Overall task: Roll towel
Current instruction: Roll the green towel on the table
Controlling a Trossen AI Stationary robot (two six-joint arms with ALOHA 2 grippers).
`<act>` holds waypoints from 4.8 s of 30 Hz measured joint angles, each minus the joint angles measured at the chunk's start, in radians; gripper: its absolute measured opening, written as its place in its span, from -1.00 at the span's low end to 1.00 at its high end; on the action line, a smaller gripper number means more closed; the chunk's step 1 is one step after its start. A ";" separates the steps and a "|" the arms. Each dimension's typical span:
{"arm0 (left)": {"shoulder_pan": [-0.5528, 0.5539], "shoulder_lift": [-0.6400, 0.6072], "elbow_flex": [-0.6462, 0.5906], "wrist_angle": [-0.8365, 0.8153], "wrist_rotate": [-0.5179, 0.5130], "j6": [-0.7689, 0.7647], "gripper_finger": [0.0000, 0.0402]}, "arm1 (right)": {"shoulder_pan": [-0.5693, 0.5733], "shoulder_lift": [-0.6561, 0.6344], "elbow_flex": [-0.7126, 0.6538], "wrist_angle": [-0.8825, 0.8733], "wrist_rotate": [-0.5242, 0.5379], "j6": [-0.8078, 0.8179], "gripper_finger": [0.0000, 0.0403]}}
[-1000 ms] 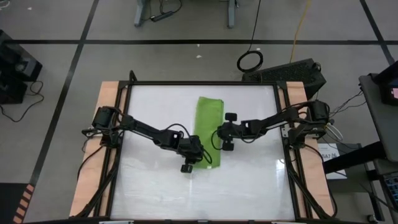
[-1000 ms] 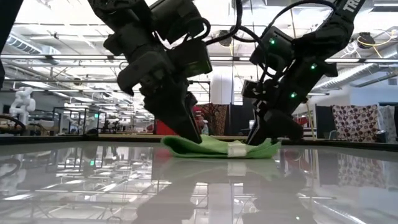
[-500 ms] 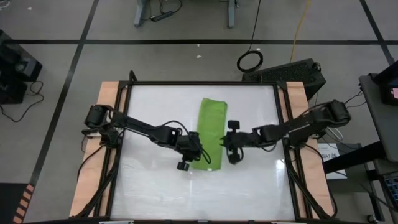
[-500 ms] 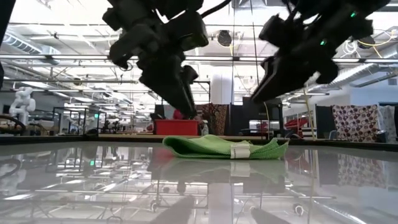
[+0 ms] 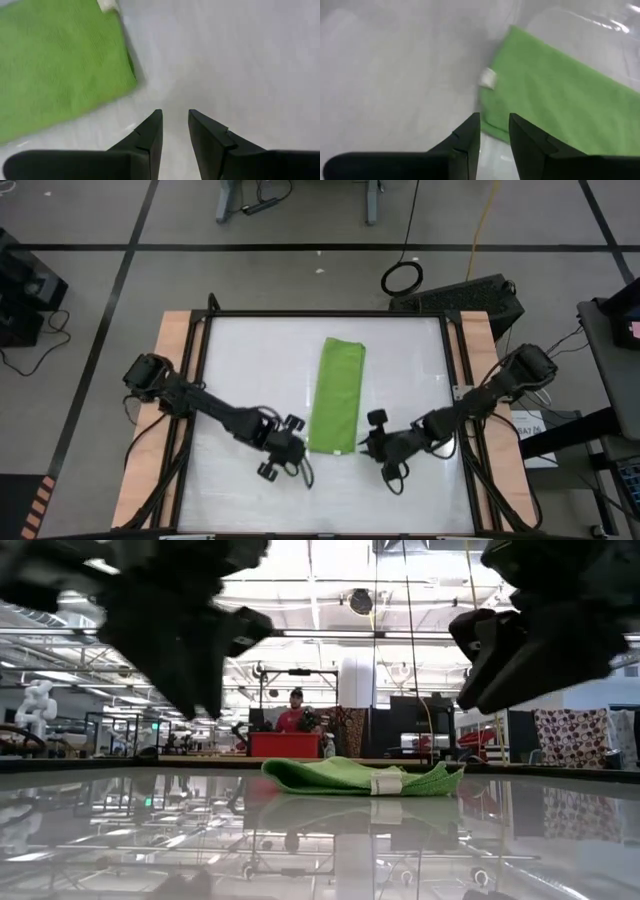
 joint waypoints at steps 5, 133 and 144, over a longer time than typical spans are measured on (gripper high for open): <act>-0.092 0.000 -0.023 -0.004 -0.173 0.004 -0.49 | 0.086 0.108 0.001 0.155 0.091 -0.022 -0.39; 0.294 0.206 -0.234 0.827 0.509 -0.636 -0.99 | 0.201 0.198 0.106 -0.130 0.211 -0.167 -0.49; 0.296 0.205 -0.233 0.818 0.512 -0.683 -0.99 | 0.179 0.313 0.176 -0.132 0.261 -0.355 -0.60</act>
